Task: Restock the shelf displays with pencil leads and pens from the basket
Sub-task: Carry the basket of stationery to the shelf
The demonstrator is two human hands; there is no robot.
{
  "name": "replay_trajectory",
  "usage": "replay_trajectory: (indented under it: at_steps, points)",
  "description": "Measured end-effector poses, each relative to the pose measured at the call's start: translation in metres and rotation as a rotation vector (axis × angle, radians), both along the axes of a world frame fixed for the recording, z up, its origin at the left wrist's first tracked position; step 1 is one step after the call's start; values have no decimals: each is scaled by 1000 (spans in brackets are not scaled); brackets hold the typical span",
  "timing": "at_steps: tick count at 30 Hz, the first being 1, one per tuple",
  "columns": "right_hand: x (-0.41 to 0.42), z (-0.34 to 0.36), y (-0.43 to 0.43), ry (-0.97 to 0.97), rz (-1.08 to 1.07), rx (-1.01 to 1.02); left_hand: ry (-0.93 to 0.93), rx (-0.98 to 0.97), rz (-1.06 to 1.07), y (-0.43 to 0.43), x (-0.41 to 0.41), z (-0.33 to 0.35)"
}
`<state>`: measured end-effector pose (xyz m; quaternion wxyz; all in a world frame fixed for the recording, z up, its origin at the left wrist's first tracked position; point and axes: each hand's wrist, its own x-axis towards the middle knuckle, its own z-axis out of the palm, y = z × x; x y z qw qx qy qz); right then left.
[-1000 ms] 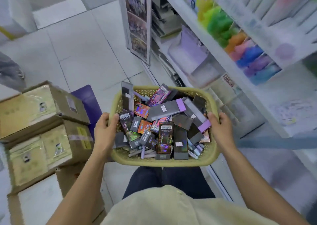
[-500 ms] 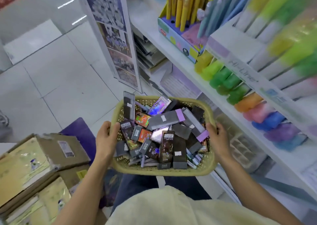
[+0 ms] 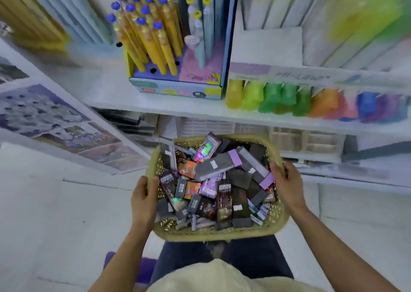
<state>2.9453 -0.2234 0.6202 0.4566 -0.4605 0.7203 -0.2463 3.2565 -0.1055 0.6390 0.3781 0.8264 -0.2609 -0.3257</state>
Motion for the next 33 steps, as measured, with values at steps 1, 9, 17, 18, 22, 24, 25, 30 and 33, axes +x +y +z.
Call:
replay_trajectory:
  at_steps: [1, 9, 17, 18, 22, 24, 25, 30, 33]
  points:
    - [4, -2, 11, 0, -54, 1, 18, -1, -40, -5, 10, -5]
    - [10, -33, 74, 72, -282, 42, 105, 66, -228, -13, 31, -55]
    - [-28, -142, 88, 104, -307, 115, 81, 127, -278, -10, -10, -170]
    - [-33, -159, 88, 102, -305, 119, 84, 131, -274, -11, -16, -188]
    - [-55, -231, 81, 111, -293, 146, 77, 176, -273, -9, -37, -264]
    - [-63, -271, 77, 125, -280, 148, 75, 201, -262, -7, -43, -304]
    - [-67, -291, 75, 128, -272, 150, 75, 213, -254, -7, -46, -325]
    - [-75, -398, 66, 150, -240, 163, 24, 264, -262, -10, -53, -430]
    - [-74, -465, 60, 152, -237, 164, -6, 272, -257, -15, -55, -492]
